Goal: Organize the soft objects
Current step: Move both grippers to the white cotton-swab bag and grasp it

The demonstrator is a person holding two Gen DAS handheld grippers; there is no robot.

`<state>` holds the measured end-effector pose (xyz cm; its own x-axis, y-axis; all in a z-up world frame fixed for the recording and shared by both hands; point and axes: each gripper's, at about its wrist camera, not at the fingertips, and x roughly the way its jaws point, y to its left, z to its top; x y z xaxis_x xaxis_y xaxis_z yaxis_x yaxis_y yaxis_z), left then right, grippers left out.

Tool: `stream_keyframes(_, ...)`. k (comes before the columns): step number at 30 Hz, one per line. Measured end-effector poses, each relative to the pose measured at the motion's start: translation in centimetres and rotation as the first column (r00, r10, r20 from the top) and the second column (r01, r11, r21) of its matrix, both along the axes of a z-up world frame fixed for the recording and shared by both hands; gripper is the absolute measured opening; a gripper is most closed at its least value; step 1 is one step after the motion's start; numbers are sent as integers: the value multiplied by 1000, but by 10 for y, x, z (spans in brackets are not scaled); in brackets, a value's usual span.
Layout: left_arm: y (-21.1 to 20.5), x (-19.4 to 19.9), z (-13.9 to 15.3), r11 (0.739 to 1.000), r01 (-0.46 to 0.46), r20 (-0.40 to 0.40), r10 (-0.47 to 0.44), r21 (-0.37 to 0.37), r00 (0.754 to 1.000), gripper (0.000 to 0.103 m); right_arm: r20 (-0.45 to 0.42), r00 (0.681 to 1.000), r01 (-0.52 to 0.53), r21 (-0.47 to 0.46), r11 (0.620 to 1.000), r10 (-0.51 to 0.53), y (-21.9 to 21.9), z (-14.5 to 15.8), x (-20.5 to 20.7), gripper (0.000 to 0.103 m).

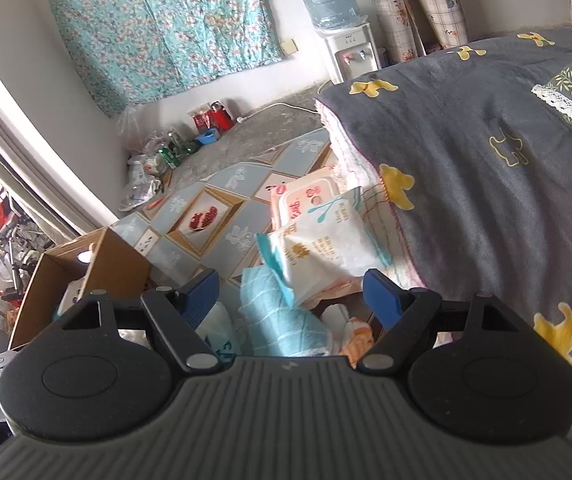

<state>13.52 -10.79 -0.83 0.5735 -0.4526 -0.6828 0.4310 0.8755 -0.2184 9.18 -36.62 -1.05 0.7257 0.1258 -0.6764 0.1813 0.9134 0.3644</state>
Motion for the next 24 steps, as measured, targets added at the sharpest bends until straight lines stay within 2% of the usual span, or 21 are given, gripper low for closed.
stream_keyframes(2, -13, 23, -10, 1000, 8, -61, -8, -4, 998, 67, -25, 1000, -12, -8, 1000, 11, -8, -11, 20, 79)
stream_keyframes(5, -29, 62, -30, 1000, -12, -169, 11, -7, 986, 61, -69, 998, -12, -11, 1000, 11, -16, -31, 56, 77)
stream_keyframes(8, -39, 93, -51, 999, -35, -276, 27, -24, 961, 59, -105, 994, -11, -2, 1000, 11, -26, -51, 85, 73)
stream_keyframes(10, -48, 109, -63, 999, -28, -315, 22, -16, 949, 58, -128, 992, -19, 2, 1000, 19, -29, -63, 103, 73)
stream_keyframes(14, -66, 130, -86, 1000, -14, -372, 14, 4, 928, 55, -166, 986, -38, -14, 999, 35, -30, -81, 128, 72)
stream_keyframes(17, -73, 136, -94, 1000, -8, -377, 11, 7, 926, 52, -169, 984, -55, -10, 998, 53, -33, -90, 138, 70)
stream_keyframes(21, -79, 139, -93, 1000, -4, -374, 10, 17, 927, 45, -153, 984, -85, 16, 996, 87, -31, -88, 140, 52)
stream_keyframes(23, -81, 138, -90, 1000, 0, -363, 10, 26, 932, 35, -140, 986, -91, -3, 996, 89, -28, -83, 137, 45)
stream_keyframes(24, -81, 137, -89, 1000, -1, -357, 11, 28, 934, 32, -130, 987, -94, -12, 996, 91, -26, -80, 134, 37)
